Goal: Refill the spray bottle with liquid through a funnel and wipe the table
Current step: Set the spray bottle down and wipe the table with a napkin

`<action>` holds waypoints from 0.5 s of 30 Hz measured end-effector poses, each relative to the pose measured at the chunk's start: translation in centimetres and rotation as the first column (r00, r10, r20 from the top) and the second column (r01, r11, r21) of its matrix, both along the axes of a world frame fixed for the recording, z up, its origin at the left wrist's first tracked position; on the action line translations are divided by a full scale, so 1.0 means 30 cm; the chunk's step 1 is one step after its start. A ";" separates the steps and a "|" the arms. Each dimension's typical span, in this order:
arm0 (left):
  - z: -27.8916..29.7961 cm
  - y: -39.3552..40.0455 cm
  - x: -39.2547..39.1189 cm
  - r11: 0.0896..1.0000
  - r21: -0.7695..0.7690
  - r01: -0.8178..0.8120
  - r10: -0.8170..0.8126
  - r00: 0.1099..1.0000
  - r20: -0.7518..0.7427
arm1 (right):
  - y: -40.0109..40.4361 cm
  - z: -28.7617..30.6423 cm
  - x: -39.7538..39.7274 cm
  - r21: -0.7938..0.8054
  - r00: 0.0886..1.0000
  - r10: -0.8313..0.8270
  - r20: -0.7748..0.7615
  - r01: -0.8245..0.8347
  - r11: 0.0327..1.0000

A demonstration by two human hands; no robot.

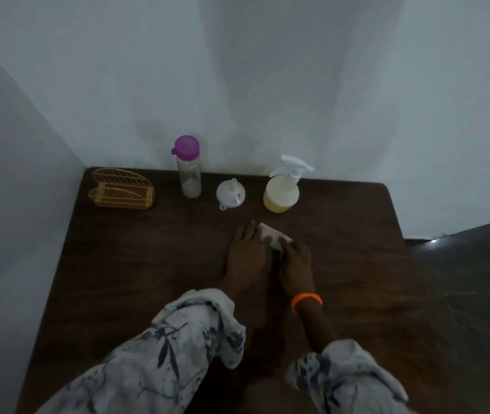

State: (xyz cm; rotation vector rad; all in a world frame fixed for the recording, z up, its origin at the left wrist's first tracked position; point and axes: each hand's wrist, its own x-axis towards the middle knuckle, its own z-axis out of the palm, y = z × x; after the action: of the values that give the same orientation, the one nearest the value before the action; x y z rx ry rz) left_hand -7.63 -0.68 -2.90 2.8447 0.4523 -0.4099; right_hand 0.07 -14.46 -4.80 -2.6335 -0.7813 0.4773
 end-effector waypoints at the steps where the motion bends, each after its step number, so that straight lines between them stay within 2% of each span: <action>1: -0.001 0.024 0.022 1.000 0.021 -0.014 0.014 1.000 0.002 | 0.040 0.000 0.039 -0.006 1.000 0.017 0.005 -0.017 1.000; 5: -0.021 0.095 0.004 0.992 0.013 -0.126 0.125 0.992 0.011 | 0.181 0.015 0.068 -0.038 0.991 0.136 0.002 -0.136 0.990; 11: -0.052 0.192 -0.210 0.960 -0.024 -0.280 0.280 0.960 0.018 | 0.344 0.010 -0.116 -0.030 0.973 0.231 -0.005 -0.231 0.972; 15: -0.047 0.304 -0.343 0.947 0.035 -0.320 0.319 0.948 0.013 | 0.461 -0.015 -0.219 -0.029 0.954 0.294 -0.063 -0.297 0.955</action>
State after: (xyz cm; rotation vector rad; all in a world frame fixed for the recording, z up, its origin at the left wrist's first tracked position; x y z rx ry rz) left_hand -17.93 8.44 -4.30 2.7354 0.9115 -0.3300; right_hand -6.51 -0.63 -5.24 -2.5329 -1.1659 0.6508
